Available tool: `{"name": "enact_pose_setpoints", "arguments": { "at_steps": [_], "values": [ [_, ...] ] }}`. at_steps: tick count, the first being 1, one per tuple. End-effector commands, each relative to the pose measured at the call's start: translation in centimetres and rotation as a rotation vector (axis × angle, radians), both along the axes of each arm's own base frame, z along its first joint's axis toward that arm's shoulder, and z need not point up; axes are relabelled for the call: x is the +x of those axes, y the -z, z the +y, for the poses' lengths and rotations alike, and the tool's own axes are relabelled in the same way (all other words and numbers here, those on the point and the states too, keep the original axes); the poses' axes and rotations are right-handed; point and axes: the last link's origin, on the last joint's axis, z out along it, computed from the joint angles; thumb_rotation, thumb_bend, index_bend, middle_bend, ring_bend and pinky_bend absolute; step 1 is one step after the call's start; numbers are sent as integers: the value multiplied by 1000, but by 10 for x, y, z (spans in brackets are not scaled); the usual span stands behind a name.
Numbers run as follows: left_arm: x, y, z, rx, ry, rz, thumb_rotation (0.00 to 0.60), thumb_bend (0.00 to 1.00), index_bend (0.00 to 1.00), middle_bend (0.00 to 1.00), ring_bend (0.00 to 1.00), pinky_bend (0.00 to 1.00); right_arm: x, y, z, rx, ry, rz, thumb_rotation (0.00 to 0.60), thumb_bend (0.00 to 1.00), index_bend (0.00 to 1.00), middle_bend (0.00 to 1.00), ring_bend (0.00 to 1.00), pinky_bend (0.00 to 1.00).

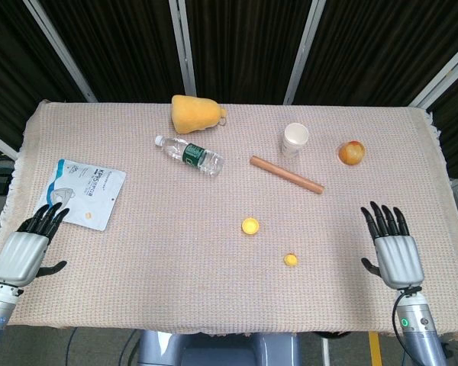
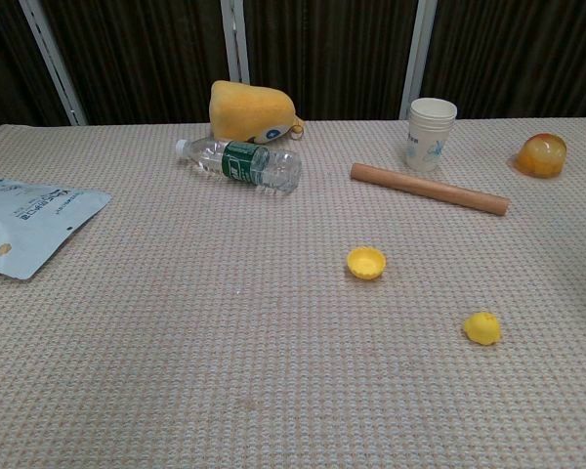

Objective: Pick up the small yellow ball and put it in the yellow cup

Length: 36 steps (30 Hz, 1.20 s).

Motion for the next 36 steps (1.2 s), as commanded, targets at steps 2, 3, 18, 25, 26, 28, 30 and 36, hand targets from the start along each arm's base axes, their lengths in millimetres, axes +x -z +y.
{"name": "enact_pose_setpoints", "arguments": {
  "at_steps": [2, 3, 18, 25, 26, 28, 30, 36],
  "values": [
    [0, 1, 0, -4, 4, 2, 600, 0, 0, 0, 0, 234, 19, 35, -6, 91, -44, 85, 600, 109, 0, 0, 0, 0],
    [0, 1, 0, -4, 5, 1, 600, 0, 0, 0, 0, 234, 22, 40, -7, 101, -37, 75, 600, 111, 0, 0, 0, 0],
    [0, 1, 2, -1, 6, -4, 600, 0, 0, 0, 0, 234, 48, 116, -11, 170, 121, -144, 600, 125, 139, 0, 0, 0],
    [1, 0, 3, 24, 13, 1, 600, 0, 0, 0, 0, 234, 50, 134, -3, 186, 115, -156, 600, 125, 166, 0, 0, 0],
    [1, 1, 3, 23, 12, 1, 600, 0, 0, 0, 0, 234, 50, 136, -2, 189, 115, -157, 600, 125, 178, 0, 0, 0],
    [1, 1, 3, 20, 11, 4, 600, 0, 0, 0, 0, 234, 51, 138, -2, 189, 118, -166, 600, 125, 209, 0, 0, 0],
    [1, 1, 3, 20, 11, 4, 600, 0, 0, 0, 0, 234, 53, 140, -2, 190, 121, -179, 600, 125, 235, 0, 0, 0],
    [1, 1, 3, 16, 8, 4, 600, 0, 0, 0, 0, 234, 58, 146, -3, 195, 107, -167, 600, 125, 282, 0, 0, 0]
  ]
}}
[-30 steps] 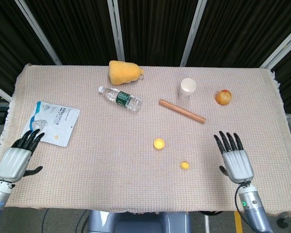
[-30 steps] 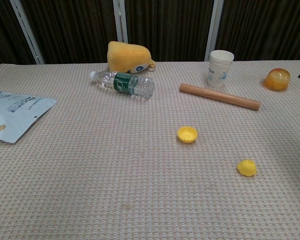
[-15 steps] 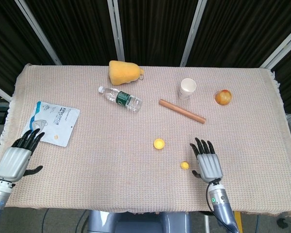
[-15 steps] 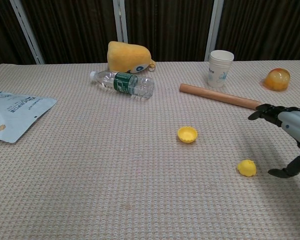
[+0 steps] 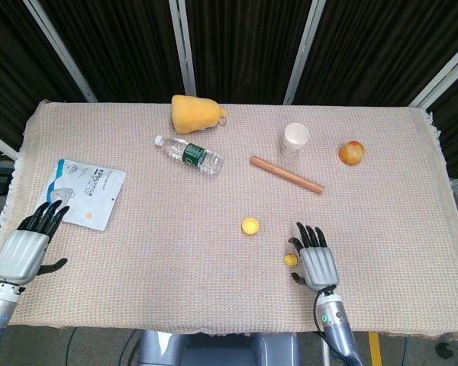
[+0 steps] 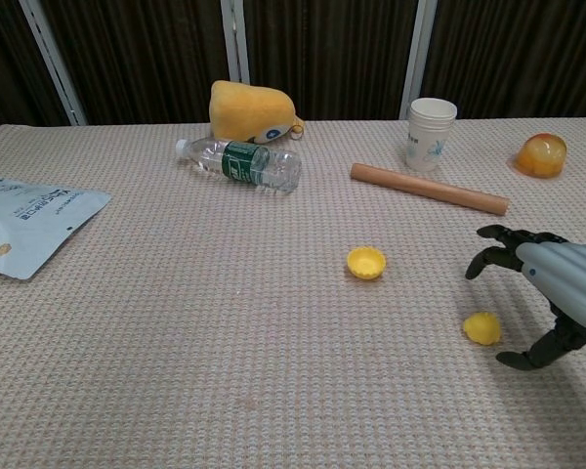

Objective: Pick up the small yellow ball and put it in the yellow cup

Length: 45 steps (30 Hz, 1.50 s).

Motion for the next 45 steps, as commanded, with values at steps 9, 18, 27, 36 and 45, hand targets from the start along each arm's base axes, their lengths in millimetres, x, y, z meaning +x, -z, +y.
{"name": "enact_pose_setpoints", "arguments": {
  "at_steps": [9, 18, 27, 36, 45],
  "values": [
    [0, 1, 1, -11, -5, -4, 600, 0, 0, 0, 0, 235, 5, 13, -10, 4, -7, 6, 600, 125, 326, 0, 0, 0],
    [0, 1, 0, -16, 1, 1, 600, 0, 0, 0, 0, 237, 1, 17, -19, 22, -25, 15, 600, 168, 398, 0, 0, 0],
    [1, 1, 0, -20, 2, 4, 600, 0, 0, 0, 0, 236, -8, 12, -22, 4, -37, -14, 600, 193, 493, 15, 0, 0],
    [1, 1, 0, -25, 0, 4, 600, 0, 0, 0, 0, 237, -13, 10, -24, -5, -29, -25, 600, 194, 509, 26, 0, 0],
    [1, 1, 0, -23, -1, 5, 600, 0, 0, 0, 0, 238, -8, 7, -25, -19, -46, -45, 600, 194, 517, 37, 0, 0]
  ]
}}
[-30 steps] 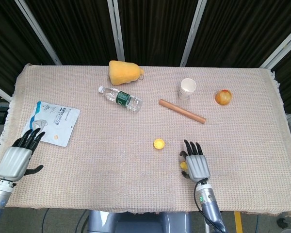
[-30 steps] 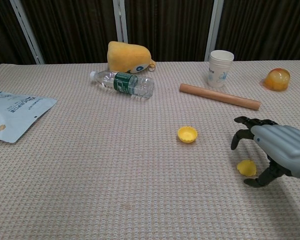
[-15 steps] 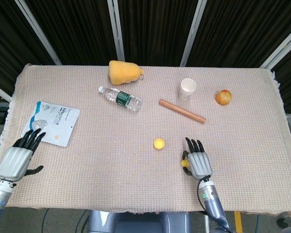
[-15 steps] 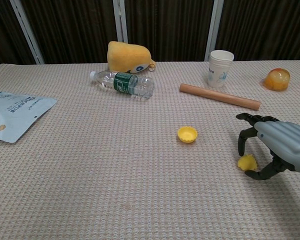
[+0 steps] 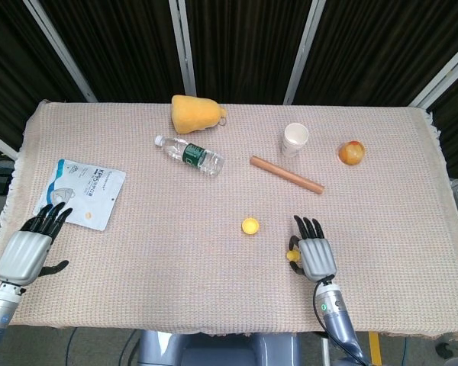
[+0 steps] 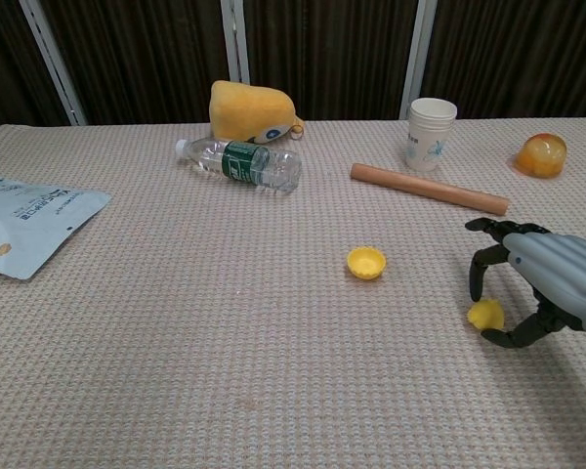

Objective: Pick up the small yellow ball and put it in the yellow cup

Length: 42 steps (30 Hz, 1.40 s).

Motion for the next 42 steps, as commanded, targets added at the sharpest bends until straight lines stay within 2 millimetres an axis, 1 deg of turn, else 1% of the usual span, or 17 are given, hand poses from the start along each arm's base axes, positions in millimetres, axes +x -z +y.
{"name": "enact_pose_setpoints", "arguments": {
  "at_steps": [1, 7, 13, 17, 20, 22, 25, 31, 36, 42],
  "values": [
    [0, 0, 0, 0, 0, 0, 600, 0, 0, 0, 0, 238, 3, -2, -2, -8, -11, -4, 600, 194, 517, 37, 0, 0],
    [0, 0, 0, -2, 2, 2, 600, 0, 0, 0, 0, 243, 15, -8, -10, -32, -46, -17, 600, 194, 517, 38, 0, 0],
    [-1, -1, 0, 9, -5, -5, 600, 0, 0, 0, 0, 243, 34, -10, -23, -48, -75, -38, 600, 194, 519, 40, 0, 0],
    [-2, -7, 1, 33, -4, 3, 600, 0, 0, 0, 0, 243, 49, -4, -32, -43, -93, -43, 600, 194, 521, 42, 0, 0],
    [-5, -16, 1, 80, 20, 71, 600, 0, 0, 0, 0, 243, 60, 1, -37, -39, -104, -48, 600, 194, 523, 44, 0, 0],
    [-7, -18, 1, 106, 29, 101, 600, 0, 0, 0, 0, 243, 67, 5, -41, -35, -109, -53, 600, 194, 523, 44, 0, 0],
    [-10, -17, 0, 100, 4, 67, 600, 0, 0, 0, 0, 245, 75, 12, -43, -24, -118, -52, 600, 194, 523, 45, 0, 0],
    [-16, -19, 2, 105, -29, 35, 600, 0, 0, 0, 0, 245, 89, 27, -48, -1, -149, -34, 600, 194, 523, 46, 0, 0],
    [-15, -16, 2, 89, -15, 47, 600, 0, 0, 0, 0, 246, 95, 34, -54, 7, -158, -35, 600, 193, 523, 47, 0, 0],
    [-15, -14, 2, 72, -25, 35, 600, 0, 0, 0, 0, 246, 96, 38, -62, 9, -159, -24, 600, 194, 523, 47, 0, 0]
  ]
}}
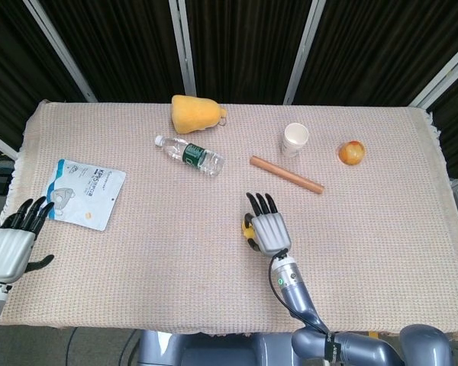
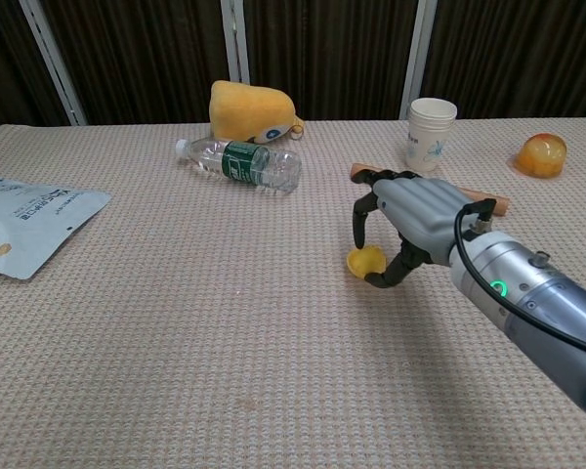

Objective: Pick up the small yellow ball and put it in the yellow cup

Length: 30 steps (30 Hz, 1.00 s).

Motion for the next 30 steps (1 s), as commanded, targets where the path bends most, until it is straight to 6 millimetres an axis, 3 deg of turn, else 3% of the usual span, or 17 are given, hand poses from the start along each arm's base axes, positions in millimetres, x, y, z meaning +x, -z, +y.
{"name": "enact_pose_setpoints", "arguments": {
  "at_steps": [1, 30],
  "values": [
    [0, 1, 0, -8, -4, -6, 600, 0, 0, 0, 0, 246, 1, 2, -4, 3, 0, 1, 600, 194, 523, 47, 0, 0],
    [2, 5, 0, -32, -6, -18, 600, 0, 0, 0, 0, 247, 0, 9, -21, 15, 4, 20, 600, 194, 520, 47, 0, 0]
  ]
}}
